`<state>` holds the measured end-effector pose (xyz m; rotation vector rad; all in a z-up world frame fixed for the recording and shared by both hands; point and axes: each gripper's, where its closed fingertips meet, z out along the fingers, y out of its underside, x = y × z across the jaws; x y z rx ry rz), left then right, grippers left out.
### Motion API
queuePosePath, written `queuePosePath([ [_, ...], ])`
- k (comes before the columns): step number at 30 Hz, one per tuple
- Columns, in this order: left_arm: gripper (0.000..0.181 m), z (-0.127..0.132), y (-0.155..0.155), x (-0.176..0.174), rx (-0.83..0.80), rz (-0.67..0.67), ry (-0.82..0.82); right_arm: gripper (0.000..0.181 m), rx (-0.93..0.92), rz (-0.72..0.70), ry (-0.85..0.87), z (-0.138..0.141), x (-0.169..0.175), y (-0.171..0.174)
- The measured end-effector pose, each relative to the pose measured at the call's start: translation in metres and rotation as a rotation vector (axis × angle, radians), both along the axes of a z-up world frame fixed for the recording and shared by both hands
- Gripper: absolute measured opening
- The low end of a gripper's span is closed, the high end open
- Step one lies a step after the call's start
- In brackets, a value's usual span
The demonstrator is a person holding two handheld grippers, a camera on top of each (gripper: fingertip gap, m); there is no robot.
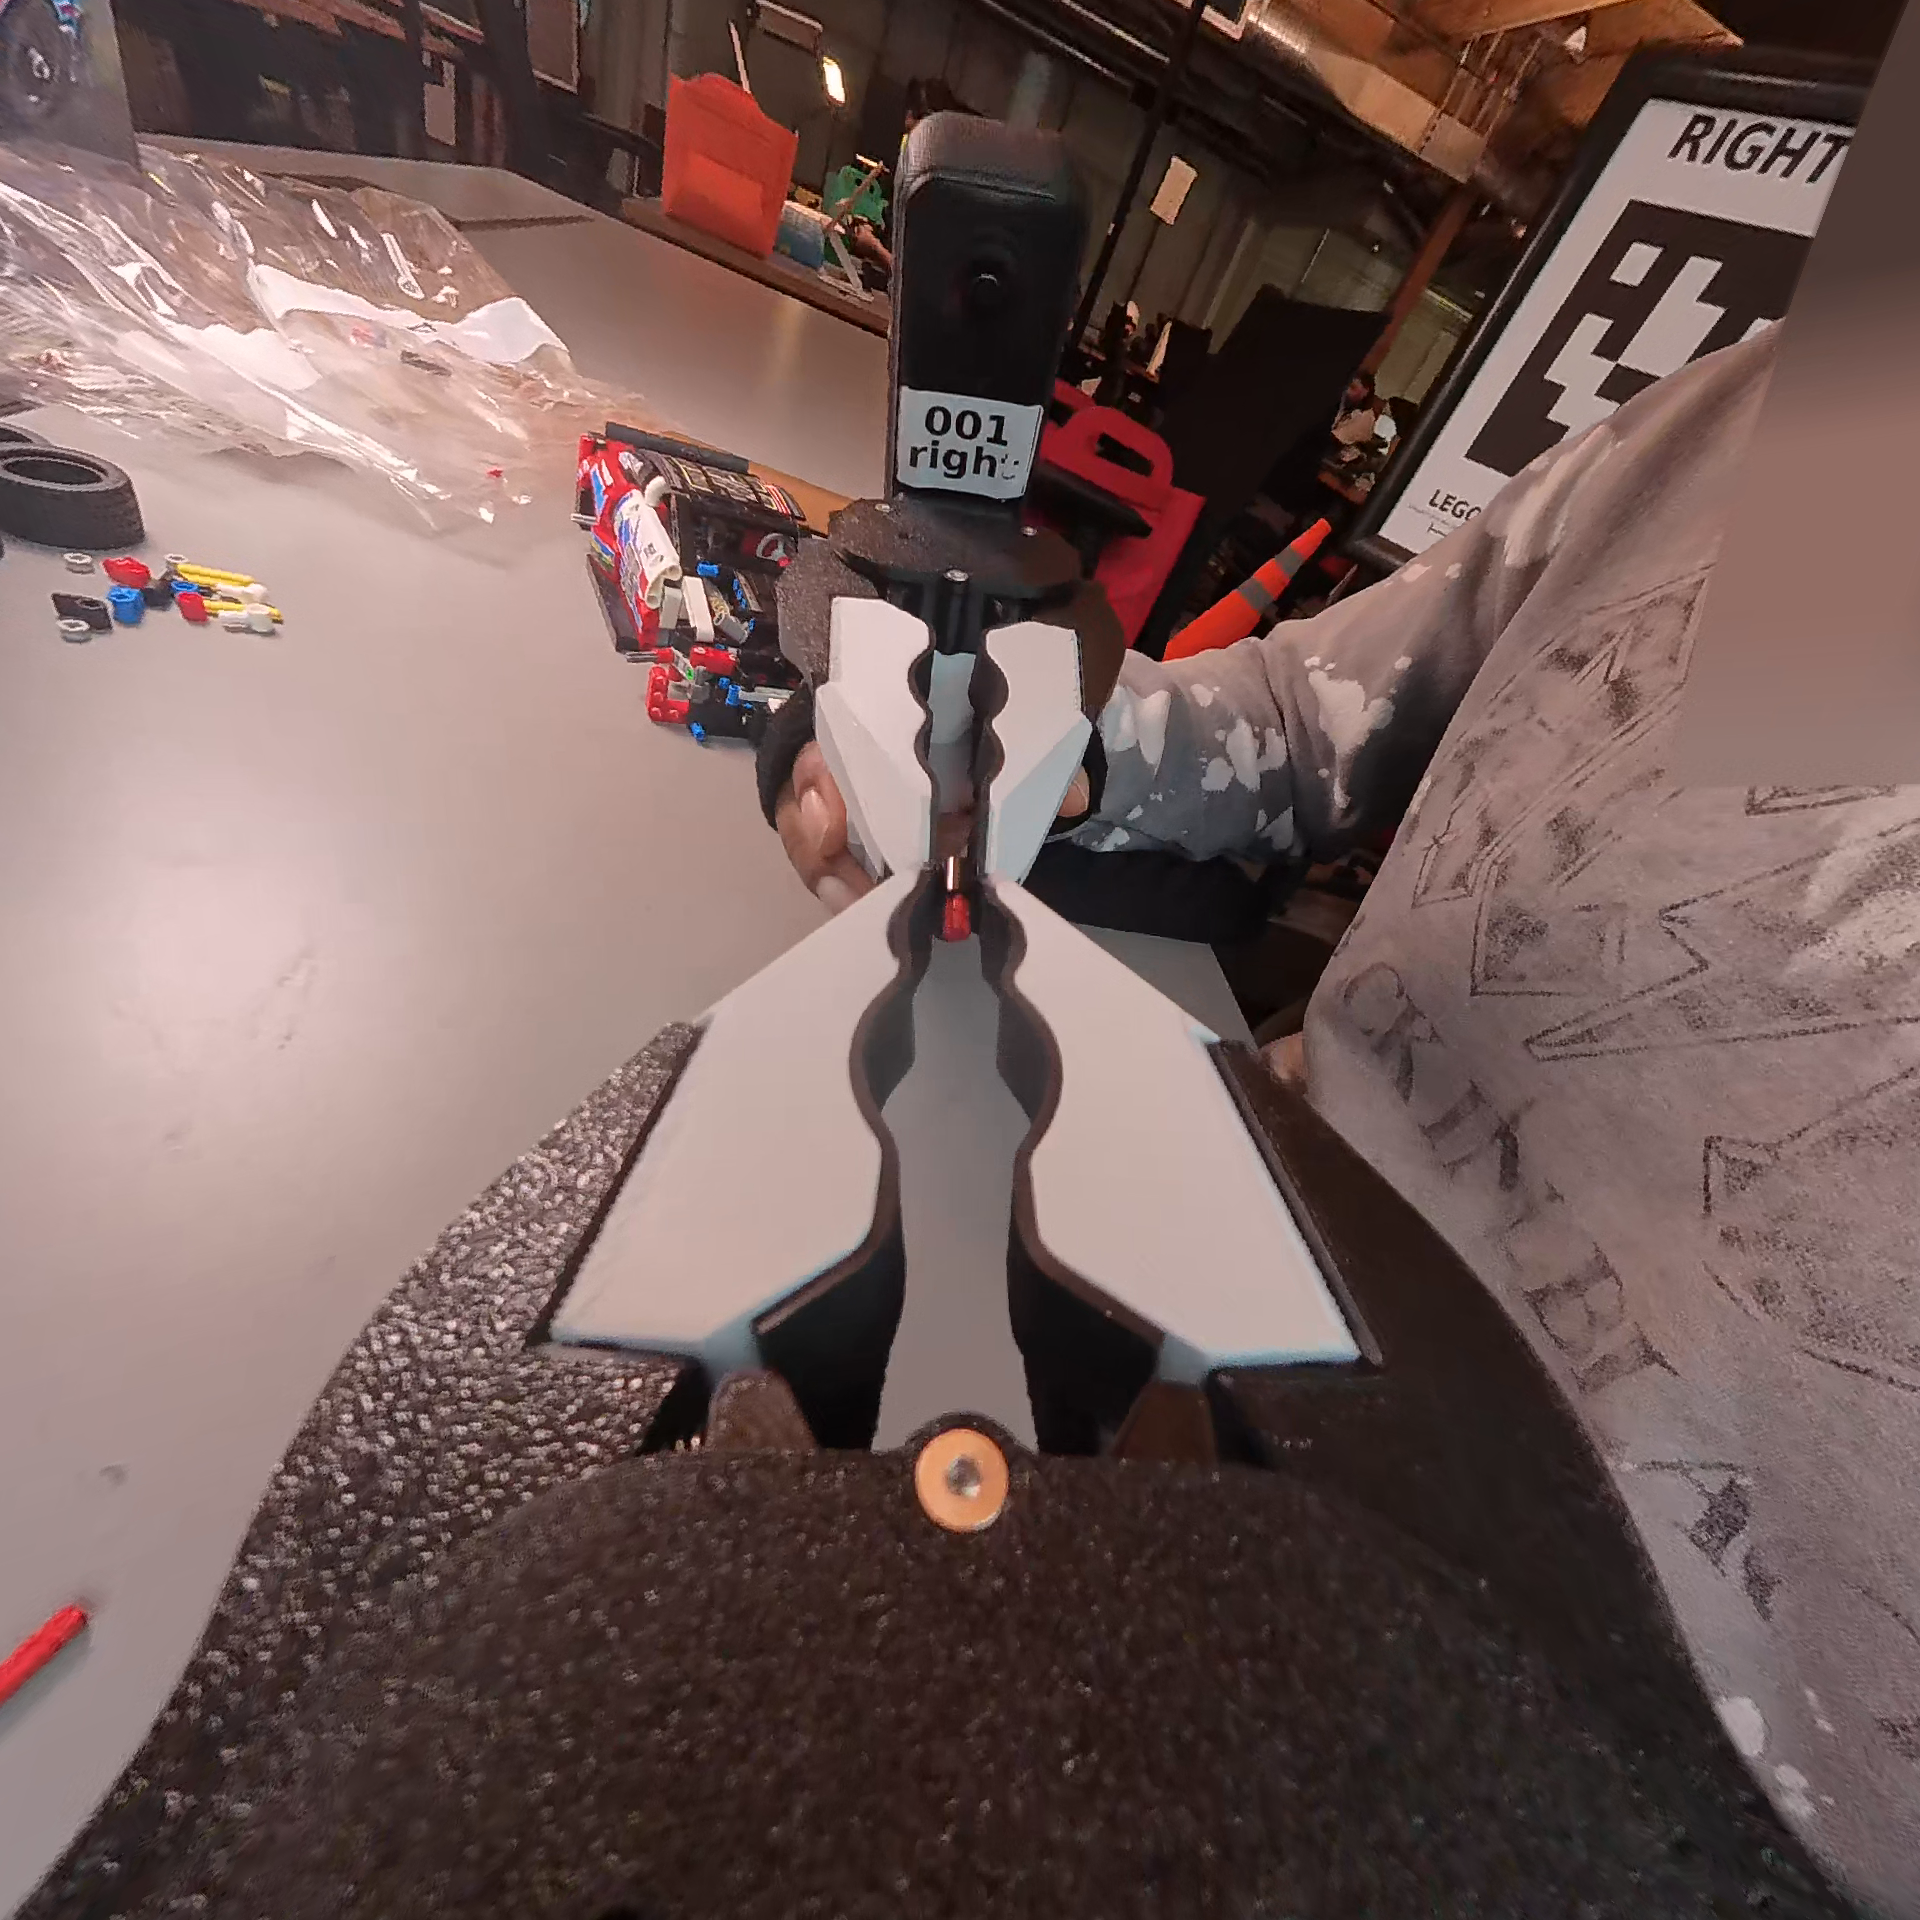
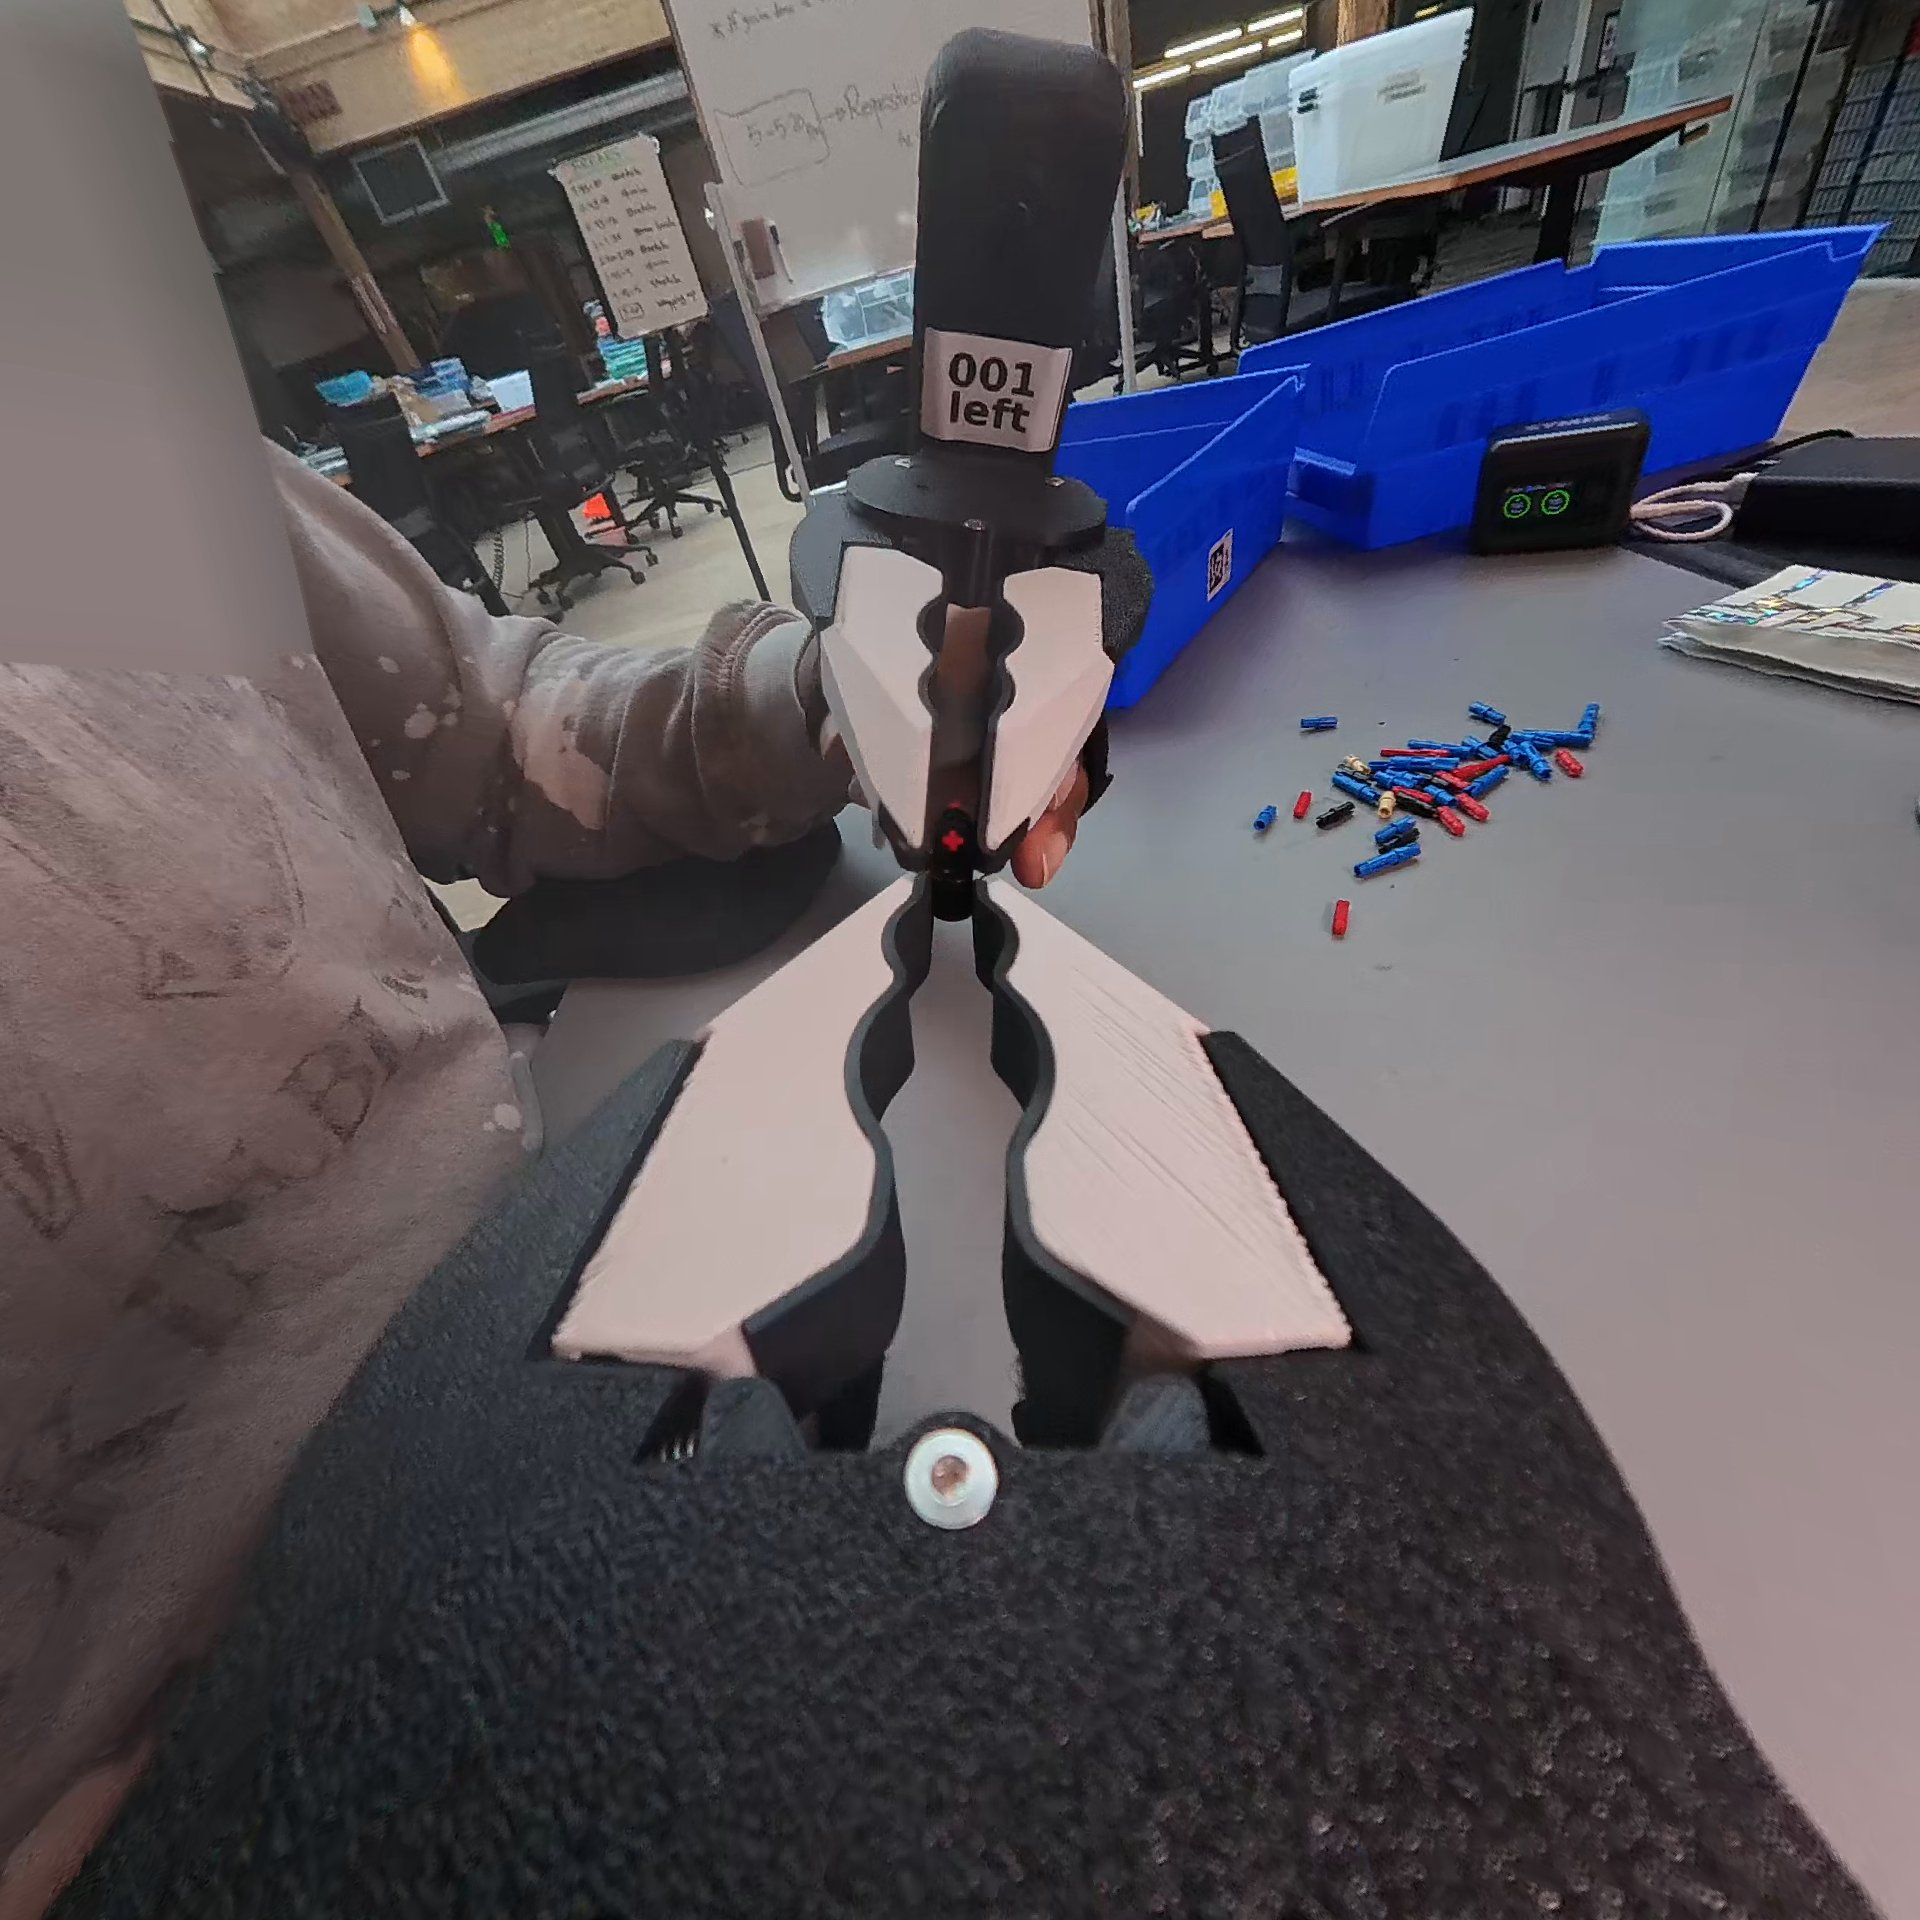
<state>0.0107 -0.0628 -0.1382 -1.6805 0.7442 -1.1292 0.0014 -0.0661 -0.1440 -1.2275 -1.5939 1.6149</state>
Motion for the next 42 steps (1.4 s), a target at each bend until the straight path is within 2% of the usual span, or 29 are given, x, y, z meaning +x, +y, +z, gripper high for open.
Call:
queuePosePath([
  [4, 0.005, -0.002, -0.001, 0.000, -0.002, -0.006, 0.015, 0.006, 0.009, 0.000, -0.005, -0.002, 0.000, -0.001],
  [8, 0.005, -0.013, 0.003, -0.004, -0.013, 0.031, 0.131, 0.005, 0.060, -0.026, -0.032, -0.011, -0.003, 0.003],
  [19, 0.006, -0.017, 0.005, -0.002, -0.061, 0.033, 0.078, 0.004, 0.050, -0.014, -0.018, -0.009, 0.001, 0.010],
  [39, 0.006, -0.012, 0.008, -0.003, -0.008, 0.109, 0.155, 0.003, -0.253, -0.007, 0.064, 0.008, -0.002, 0.014],
  [42, 0.006, -0.009, 0.007, -0.003, -0.013, 0.105, 0.128, 0.003, -0.330, 0.000, 0.081, 0.012, -0.003, 0.014],
])
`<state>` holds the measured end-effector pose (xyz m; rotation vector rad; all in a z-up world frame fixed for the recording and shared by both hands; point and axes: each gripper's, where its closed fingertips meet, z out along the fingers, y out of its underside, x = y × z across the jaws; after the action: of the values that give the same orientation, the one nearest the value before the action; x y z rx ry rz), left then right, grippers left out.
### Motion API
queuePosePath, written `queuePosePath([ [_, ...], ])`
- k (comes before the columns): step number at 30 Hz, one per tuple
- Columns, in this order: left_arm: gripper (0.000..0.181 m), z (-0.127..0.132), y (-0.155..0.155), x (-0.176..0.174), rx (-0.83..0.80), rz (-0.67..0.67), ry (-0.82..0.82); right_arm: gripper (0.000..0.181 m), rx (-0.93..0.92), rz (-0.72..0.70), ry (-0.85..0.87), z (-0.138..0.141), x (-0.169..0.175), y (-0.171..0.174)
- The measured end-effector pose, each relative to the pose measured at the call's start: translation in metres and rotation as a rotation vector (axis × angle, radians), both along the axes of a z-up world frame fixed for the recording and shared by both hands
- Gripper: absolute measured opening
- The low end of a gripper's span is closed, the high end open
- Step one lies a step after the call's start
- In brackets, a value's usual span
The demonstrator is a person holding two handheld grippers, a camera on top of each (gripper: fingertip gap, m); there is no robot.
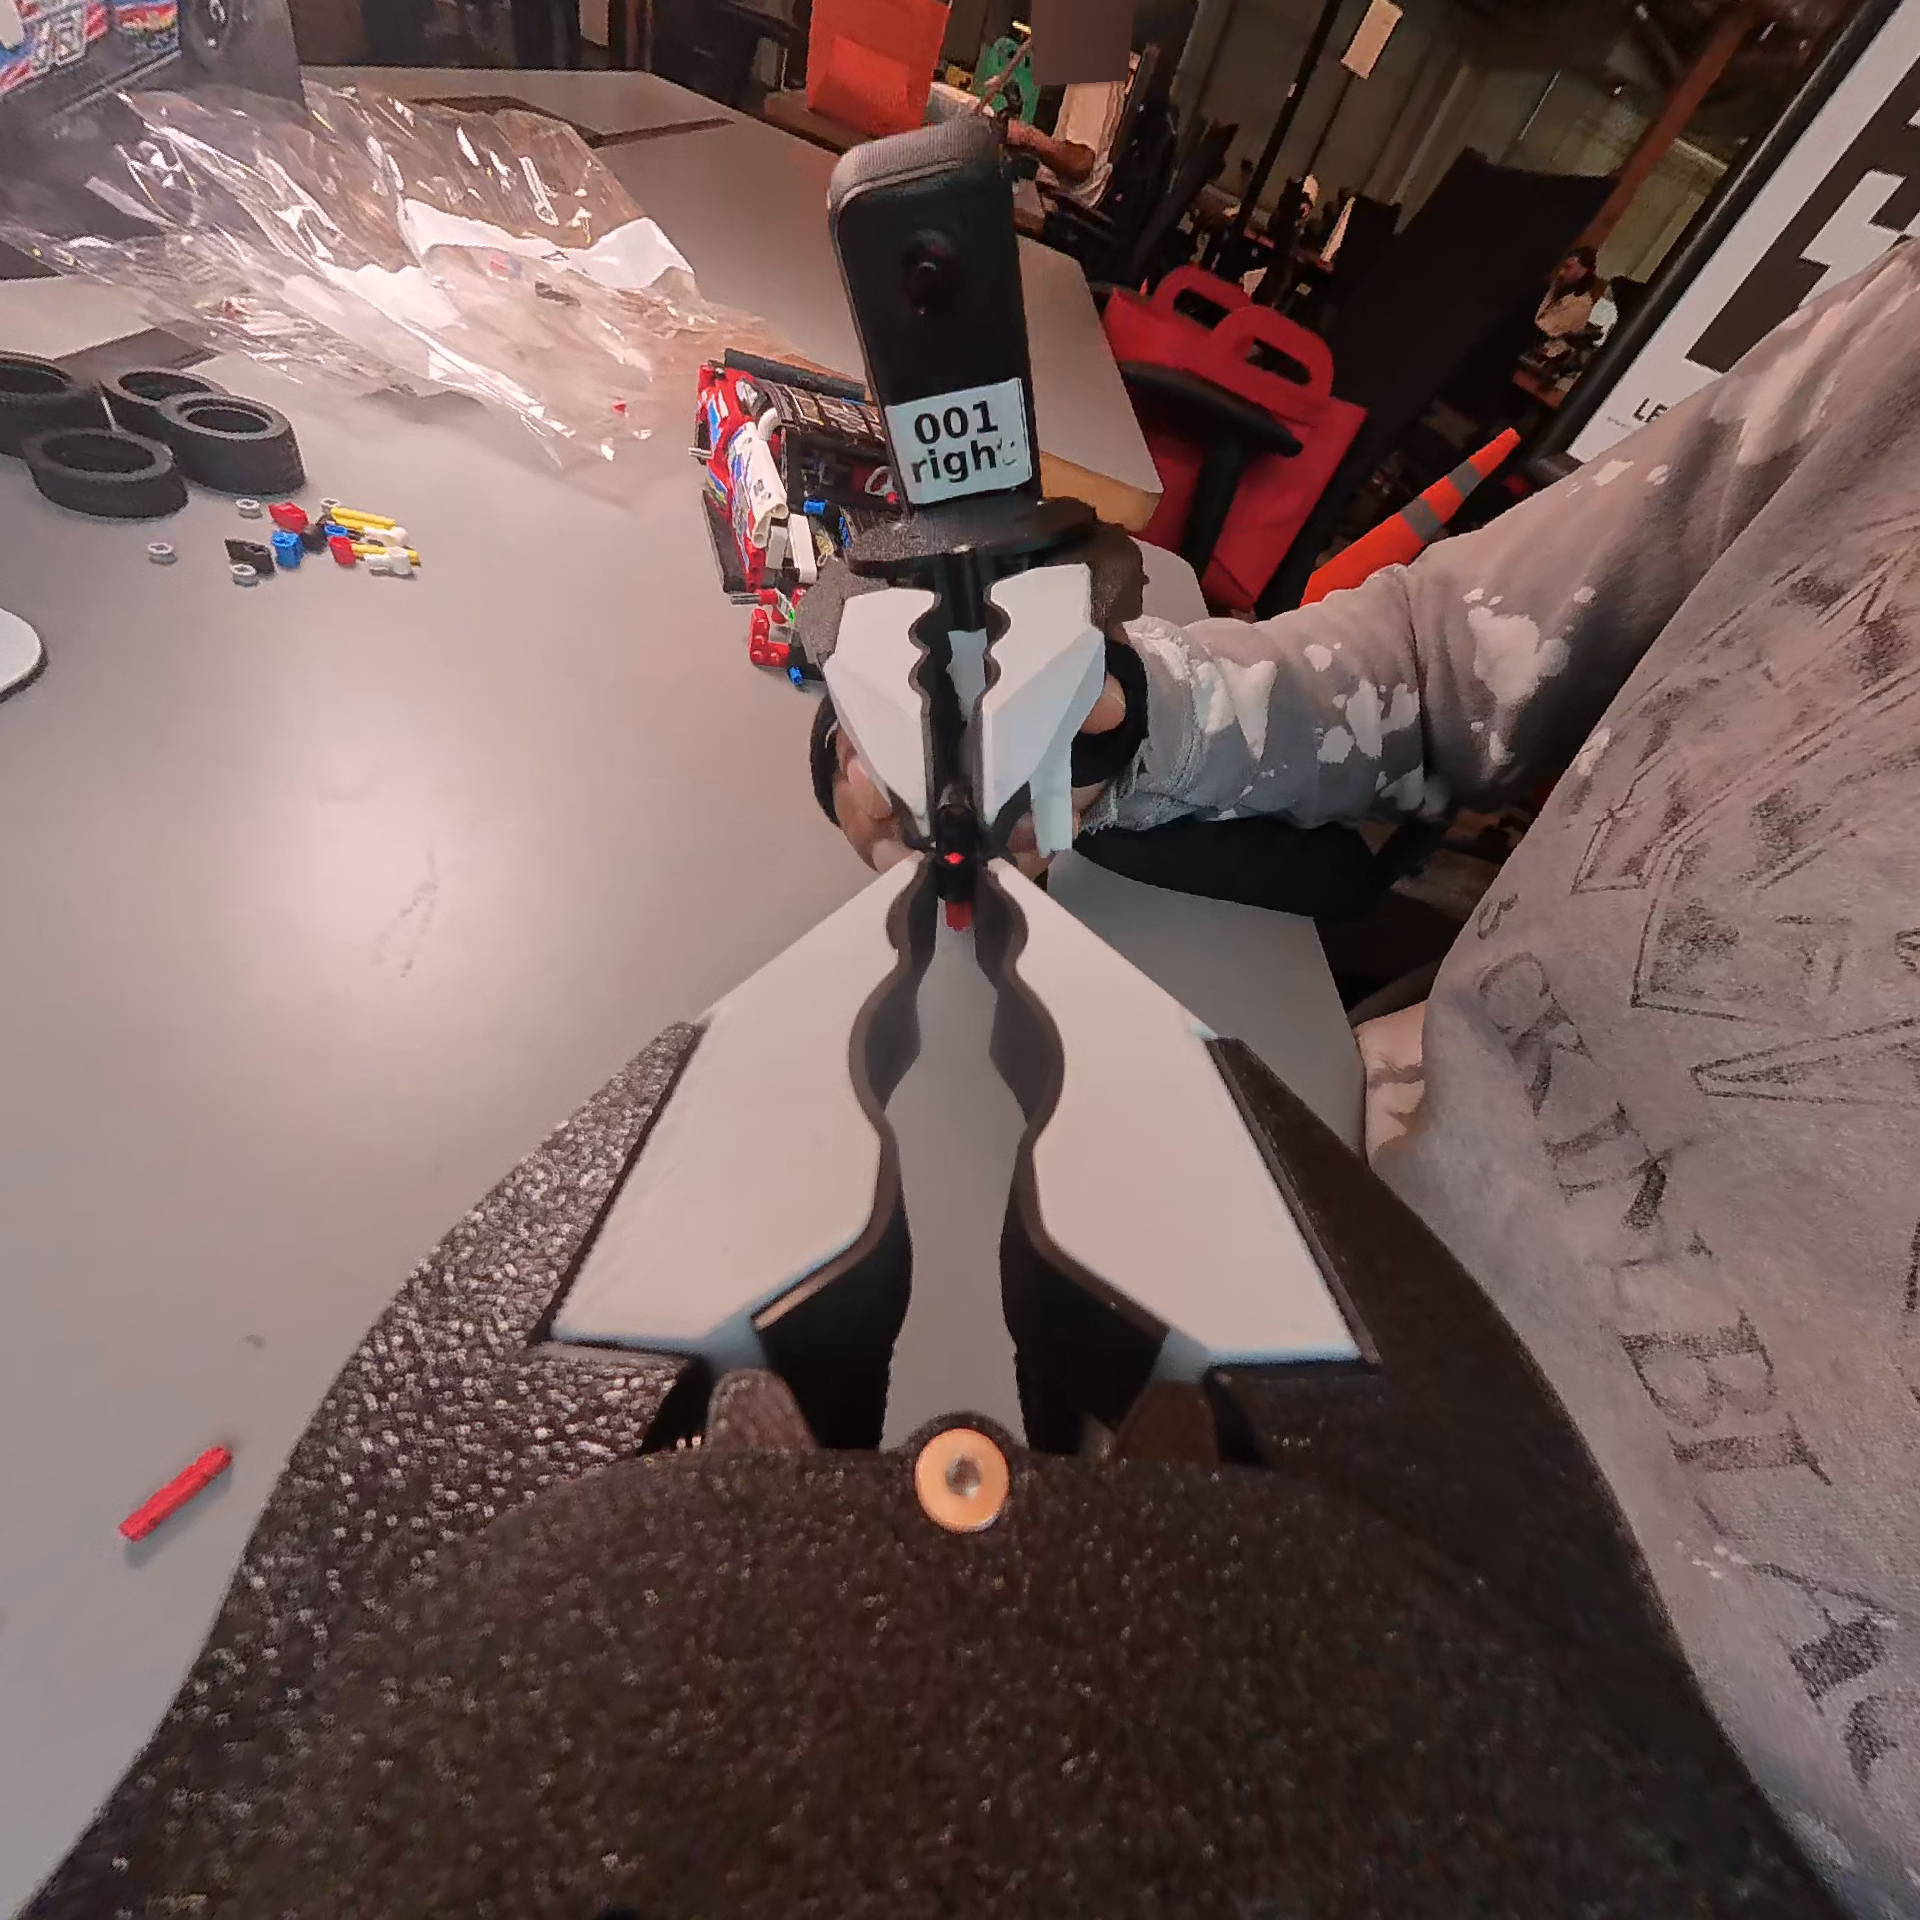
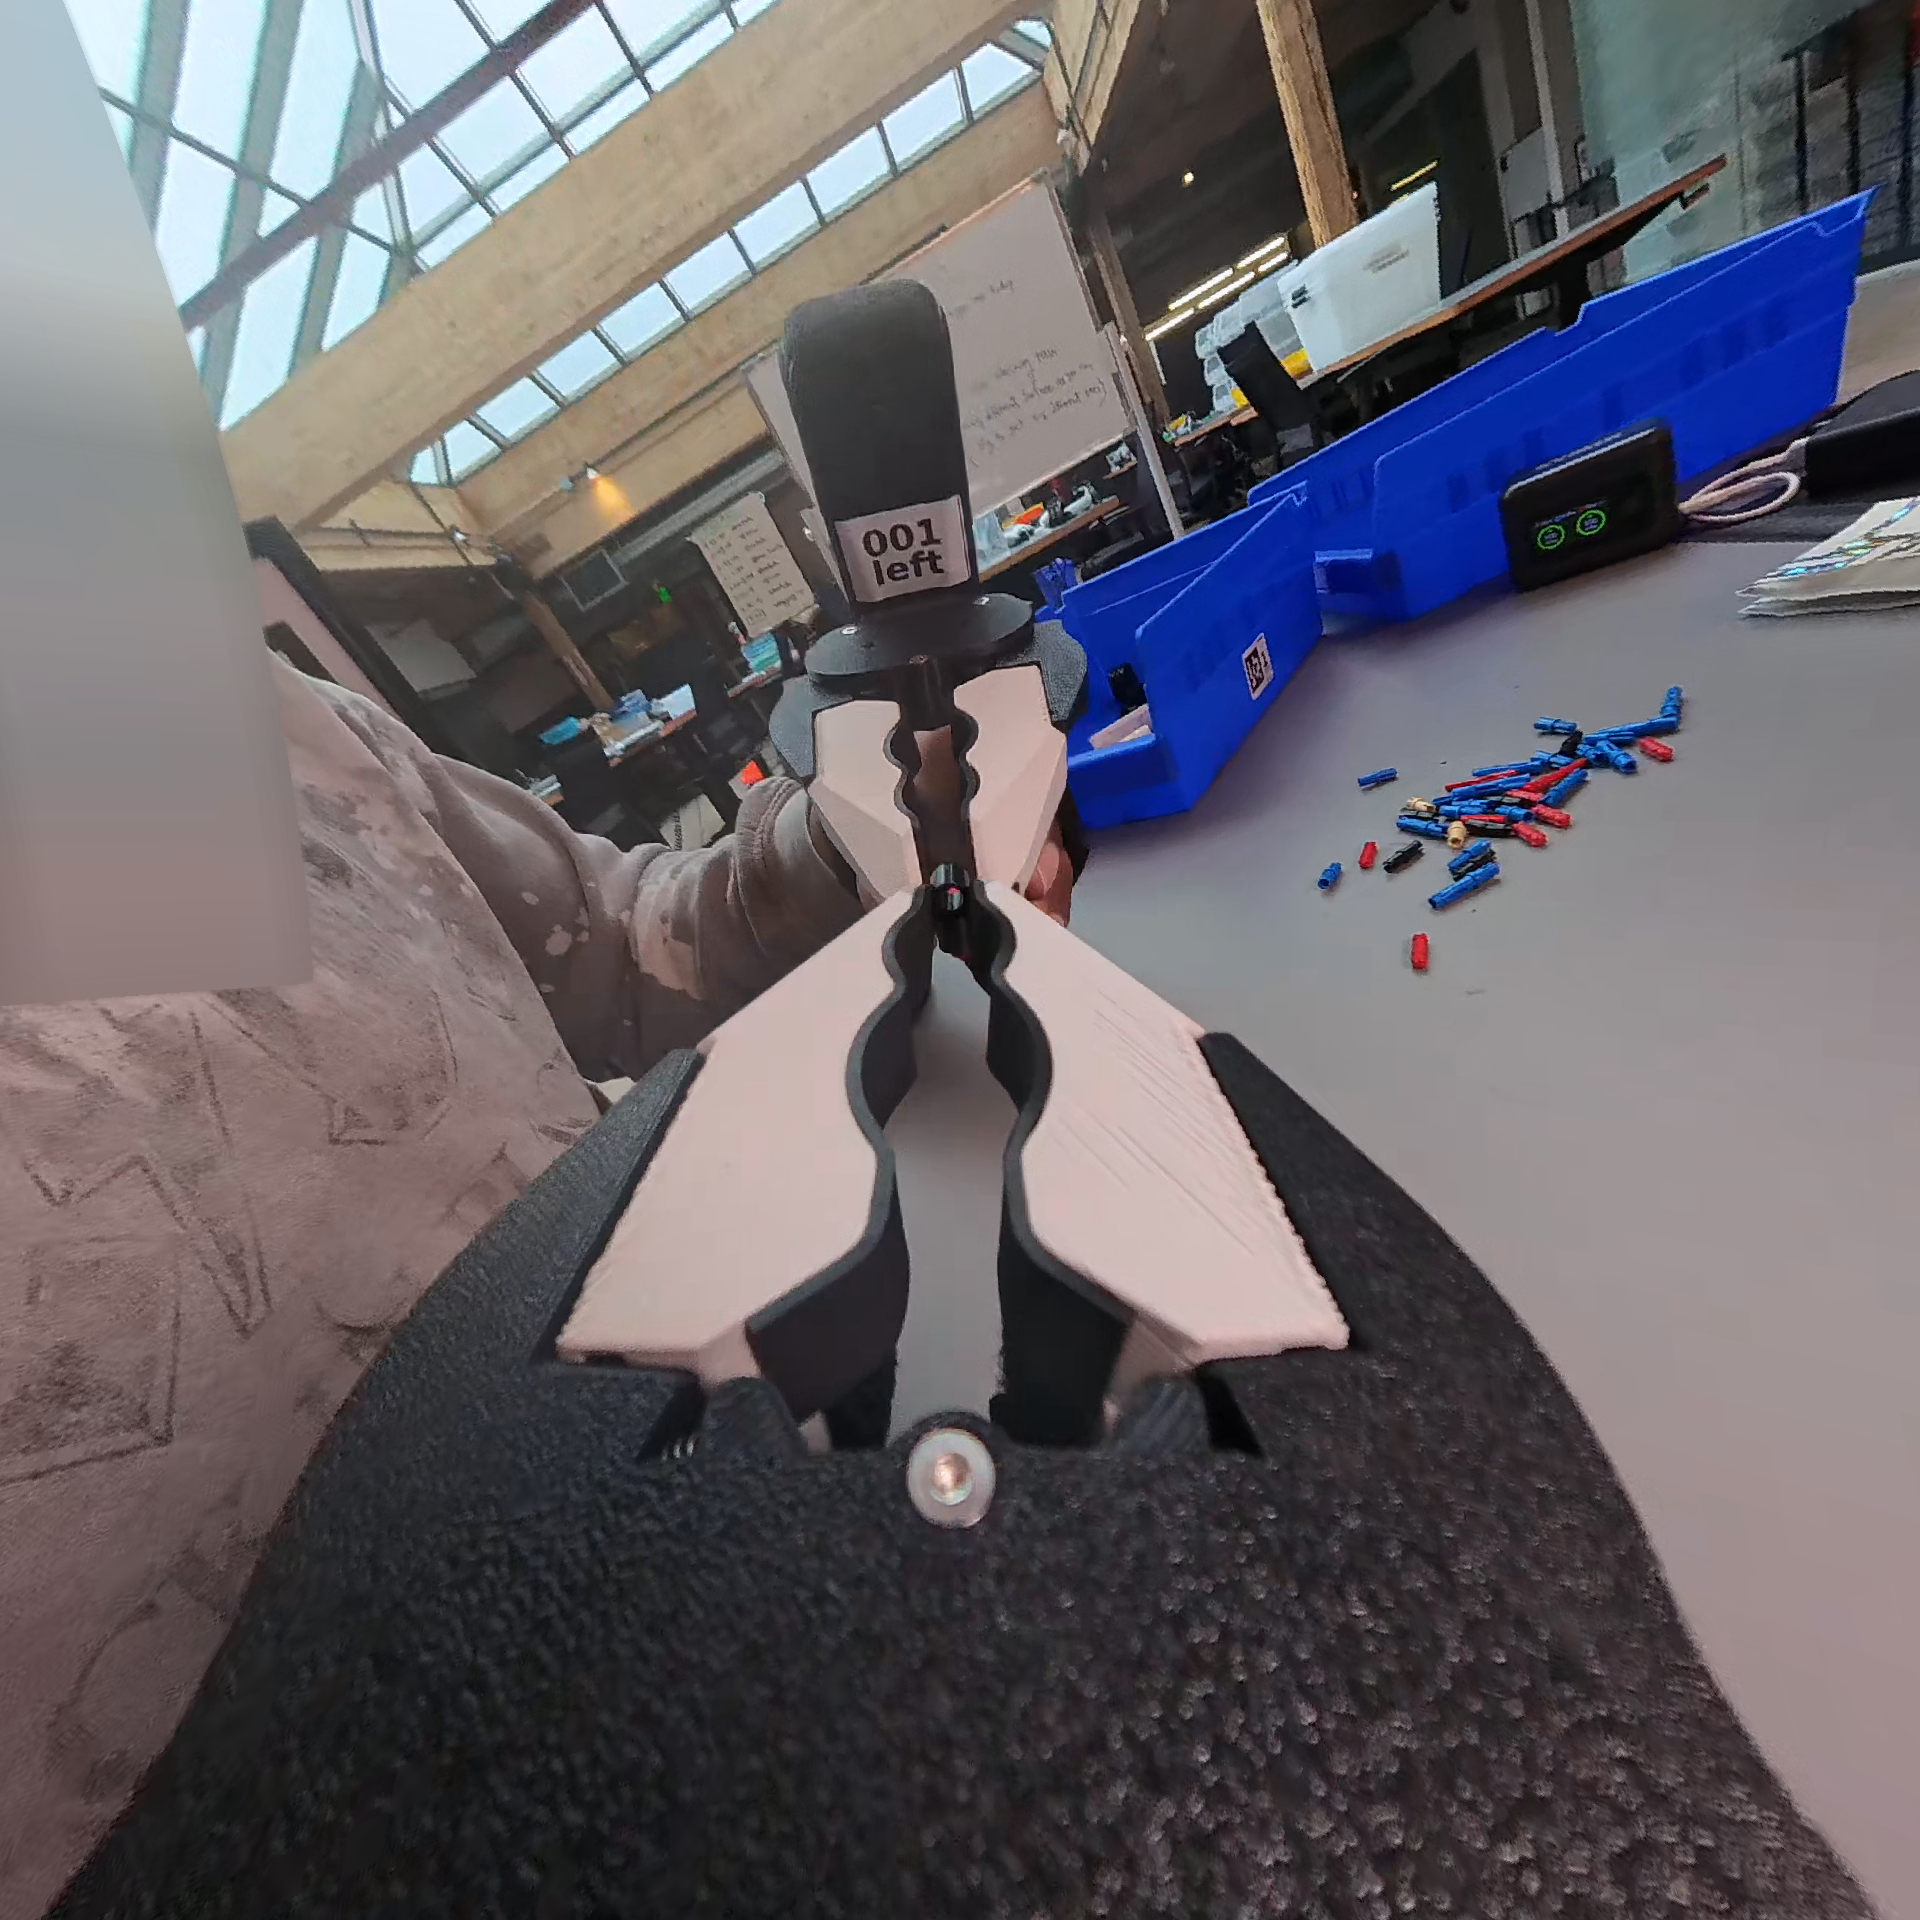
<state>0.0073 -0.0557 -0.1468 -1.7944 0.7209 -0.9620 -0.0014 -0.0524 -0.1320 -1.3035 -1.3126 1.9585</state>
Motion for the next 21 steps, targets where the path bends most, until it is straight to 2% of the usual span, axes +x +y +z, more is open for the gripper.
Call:
queuePosePath([
  [3, 0.006, 0.005, 0.000, 0.000, 0.016, 0.003, -0.011, 0.003, -0.045, 0.009, 0.022, 0.005, 0.000, 0.000],
  [5, 0.006, 0.014, -0.002, 0.000, 0.002, -0.016, -0.087, 0.004, -0.073, 0.016, 0.049, 0.012, 0.001, -0.001],
  [9, 0.006, 0.019, -0.007, 0.003, 0.041, -0.047, -0.116, 0.005, -0.028, 0.053, 0.058, 0.015, 0.004, -0.008],
  [15, 0.006, 0.026, -0.012, 0.008, 0.110, -0.077, -0.112, 0.006, 0.159, 0.034, 0.092, 0.020, 0.011, -0.014],
  [17, 0.006, 0.029, -0.013, 0.009, 0.069, -0.095, -0.177, 0.005, 0.160, 0.035, 0.100, 0.022, 0.012, -0.015],
  [21, 0.005, 0.034, -0.009, 0.009, -0.096, -0.121, -0.421, 0.007, 0.157, 0.015, 0.096, 0.026, 0.011, -0.011],
])
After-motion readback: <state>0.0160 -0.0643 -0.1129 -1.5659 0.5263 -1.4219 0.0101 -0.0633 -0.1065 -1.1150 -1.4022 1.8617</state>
